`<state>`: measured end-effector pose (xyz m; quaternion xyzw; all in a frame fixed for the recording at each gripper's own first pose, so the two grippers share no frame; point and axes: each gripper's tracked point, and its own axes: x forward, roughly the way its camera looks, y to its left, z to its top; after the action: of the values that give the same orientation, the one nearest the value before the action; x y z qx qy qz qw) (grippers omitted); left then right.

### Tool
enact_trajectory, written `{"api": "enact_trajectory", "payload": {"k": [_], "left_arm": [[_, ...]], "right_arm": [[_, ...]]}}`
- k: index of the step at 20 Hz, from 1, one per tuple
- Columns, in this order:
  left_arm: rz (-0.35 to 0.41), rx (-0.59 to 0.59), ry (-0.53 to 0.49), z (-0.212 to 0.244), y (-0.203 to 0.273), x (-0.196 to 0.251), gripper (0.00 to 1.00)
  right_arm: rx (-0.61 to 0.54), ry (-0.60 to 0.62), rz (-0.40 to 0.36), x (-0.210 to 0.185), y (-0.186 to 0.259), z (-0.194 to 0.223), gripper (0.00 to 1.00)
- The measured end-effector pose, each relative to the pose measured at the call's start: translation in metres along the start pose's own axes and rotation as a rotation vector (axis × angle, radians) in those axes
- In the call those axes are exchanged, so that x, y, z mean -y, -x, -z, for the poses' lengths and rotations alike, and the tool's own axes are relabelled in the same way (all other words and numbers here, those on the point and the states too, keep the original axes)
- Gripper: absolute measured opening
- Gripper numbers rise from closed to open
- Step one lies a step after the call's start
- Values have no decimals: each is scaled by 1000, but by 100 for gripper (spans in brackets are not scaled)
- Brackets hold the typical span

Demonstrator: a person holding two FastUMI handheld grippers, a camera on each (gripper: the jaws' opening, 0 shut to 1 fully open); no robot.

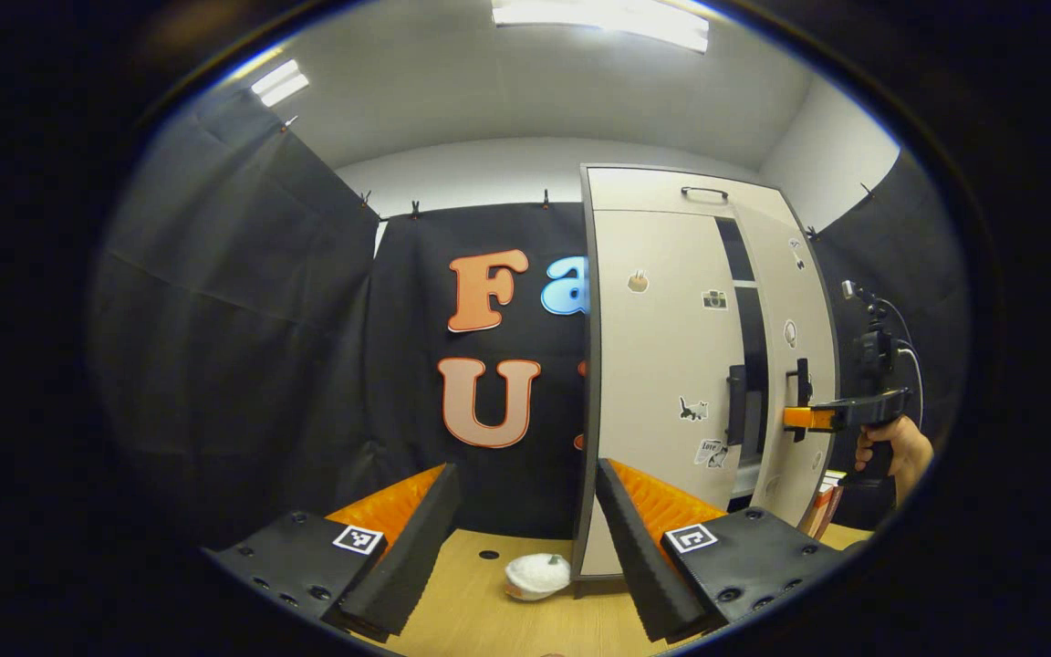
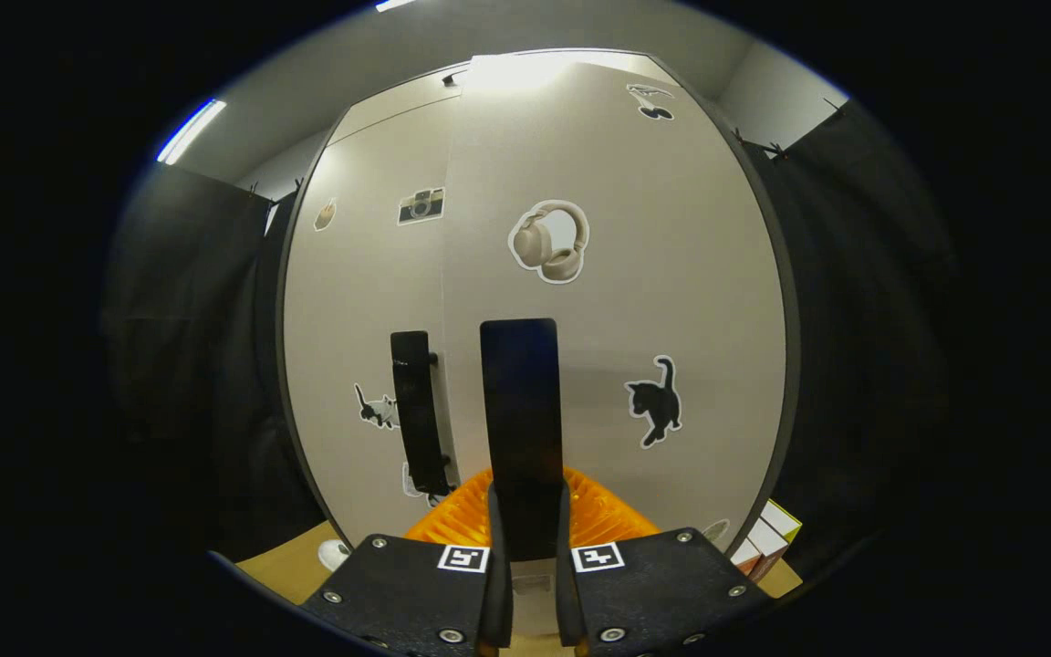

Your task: Open the right door of the double-door shoe cabinet with the right hand, and open the left door with the left hand.

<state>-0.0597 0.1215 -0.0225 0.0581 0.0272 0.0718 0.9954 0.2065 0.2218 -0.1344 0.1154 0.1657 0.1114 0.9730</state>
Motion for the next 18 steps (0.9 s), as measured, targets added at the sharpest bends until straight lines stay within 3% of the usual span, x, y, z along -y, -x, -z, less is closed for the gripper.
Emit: {"api": "enact_trajectory", "payload": {"k": [18], "left_arm": [[164, -83, 33, 39, -35, 103, 96]], "right_arm": [[50, 46, -53, 34, 49, -9, 18]]}}
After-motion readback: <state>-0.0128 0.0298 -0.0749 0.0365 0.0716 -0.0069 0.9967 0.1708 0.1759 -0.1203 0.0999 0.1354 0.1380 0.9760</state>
